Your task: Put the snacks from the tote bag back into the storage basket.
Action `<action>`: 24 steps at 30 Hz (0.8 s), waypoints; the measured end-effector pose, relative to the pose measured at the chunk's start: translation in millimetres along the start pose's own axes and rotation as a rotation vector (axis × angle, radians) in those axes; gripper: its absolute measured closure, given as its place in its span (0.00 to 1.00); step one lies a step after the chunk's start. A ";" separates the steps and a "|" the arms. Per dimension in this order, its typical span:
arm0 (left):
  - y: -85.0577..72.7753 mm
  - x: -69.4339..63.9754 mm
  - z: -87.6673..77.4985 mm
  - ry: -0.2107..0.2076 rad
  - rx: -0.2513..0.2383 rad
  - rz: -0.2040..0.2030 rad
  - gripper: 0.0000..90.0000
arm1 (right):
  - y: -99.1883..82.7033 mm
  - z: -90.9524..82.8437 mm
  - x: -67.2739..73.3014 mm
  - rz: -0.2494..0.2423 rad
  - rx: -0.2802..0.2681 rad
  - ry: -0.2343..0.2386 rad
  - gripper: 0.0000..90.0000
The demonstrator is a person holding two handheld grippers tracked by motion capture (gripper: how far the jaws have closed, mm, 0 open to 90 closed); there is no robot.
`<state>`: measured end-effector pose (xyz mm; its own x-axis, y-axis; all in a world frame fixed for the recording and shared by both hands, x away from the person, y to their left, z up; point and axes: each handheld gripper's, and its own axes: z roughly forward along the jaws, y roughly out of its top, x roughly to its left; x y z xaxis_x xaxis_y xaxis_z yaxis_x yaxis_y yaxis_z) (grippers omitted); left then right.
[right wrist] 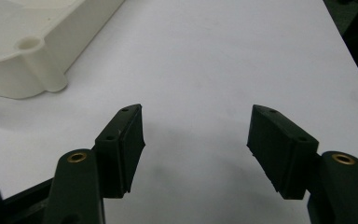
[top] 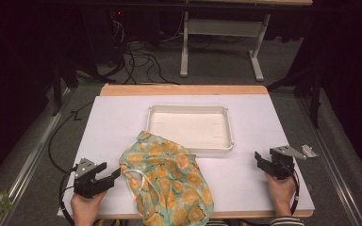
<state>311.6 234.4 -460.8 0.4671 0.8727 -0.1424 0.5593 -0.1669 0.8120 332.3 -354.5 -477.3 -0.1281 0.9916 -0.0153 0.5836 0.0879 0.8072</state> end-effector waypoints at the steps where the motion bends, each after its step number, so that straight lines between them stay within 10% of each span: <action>1: 0.5 -1.0 0.7 0.000 0.001 0.002 0.39 | 0.0 0.1 0.3 0.000 0.002 -0.001 0.41; 17: 10.3 -9.7 27.7 -0.043 0.031 0.019 0.34 | 0.4 0.7 1.9 -0.005 0.013 -0.006 0.41; 24: 10.8 -11.8 31.1 -0.071 0.034 0.033 0.49 | 0.3 0.8 2.1 -0.012 0.011 -0.006 0.41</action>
<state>333.4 208.0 -467.9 0.5324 0.8318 -0.1568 0.5653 -0.2115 0.7973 332.8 -352.3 -477.6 -0.1298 0.9911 -0.0286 0.5907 0.1004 0.8006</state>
